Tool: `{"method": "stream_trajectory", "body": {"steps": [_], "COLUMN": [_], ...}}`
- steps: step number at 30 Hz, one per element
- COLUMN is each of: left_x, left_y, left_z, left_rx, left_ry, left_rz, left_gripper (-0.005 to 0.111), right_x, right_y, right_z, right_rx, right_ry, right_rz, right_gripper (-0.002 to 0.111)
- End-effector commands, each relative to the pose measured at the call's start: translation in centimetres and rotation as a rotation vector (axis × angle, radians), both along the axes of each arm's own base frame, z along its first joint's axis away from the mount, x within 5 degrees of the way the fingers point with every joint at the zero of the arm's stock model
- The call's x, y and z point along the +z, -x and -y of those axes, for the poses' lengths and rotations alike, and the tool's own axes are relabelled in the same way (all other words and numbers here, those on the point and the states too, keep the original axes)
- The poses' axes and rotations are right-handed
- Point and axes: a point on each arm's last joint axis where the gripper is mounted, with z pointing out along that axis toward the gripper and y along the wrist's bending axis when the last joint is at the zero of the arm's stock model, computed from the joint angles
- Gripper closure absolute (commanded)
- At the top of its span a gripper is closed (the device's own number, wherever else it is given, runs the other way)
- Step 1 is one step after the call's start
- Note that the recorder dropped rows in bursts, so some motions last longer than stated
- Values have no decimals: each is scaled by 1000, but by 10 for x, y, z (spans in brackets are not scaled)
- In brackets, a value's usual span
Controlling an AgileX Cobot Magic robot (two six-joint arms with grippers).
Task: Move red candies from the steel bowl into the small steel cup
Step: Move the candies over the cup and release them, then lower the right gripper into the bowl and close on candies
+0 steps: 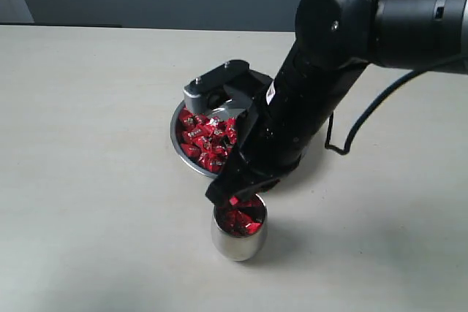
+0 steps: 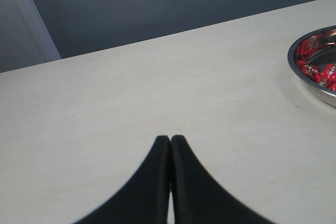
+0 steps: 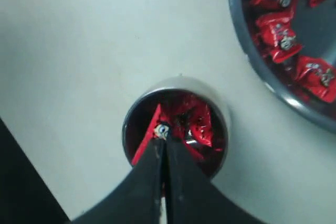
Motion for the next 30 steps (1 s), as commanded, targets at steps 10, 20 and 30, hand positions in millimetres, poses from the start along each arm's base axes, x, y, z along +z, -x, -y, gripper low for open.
{"method": "stream_trajectory", "body": {"steps": [10,20,30], "left_x": [1,1,1], "left_y": [0,0,0], "left_z": [0,0,0], "left_rx": [-1,-1,-1], "left_ry": [5,5,5], "left_rz": [12,12,12], "left_gripper": [106,106,106], "right_x": [-11,-4,-23], "right_y": [4,-27,-83], "right_z": [3,-2,-11], "right_rx": [5,-141,-215], "right_ry": [9,-66,-51], "right_rz": [29,312,381], "right_gripper": [74,73,73]}}
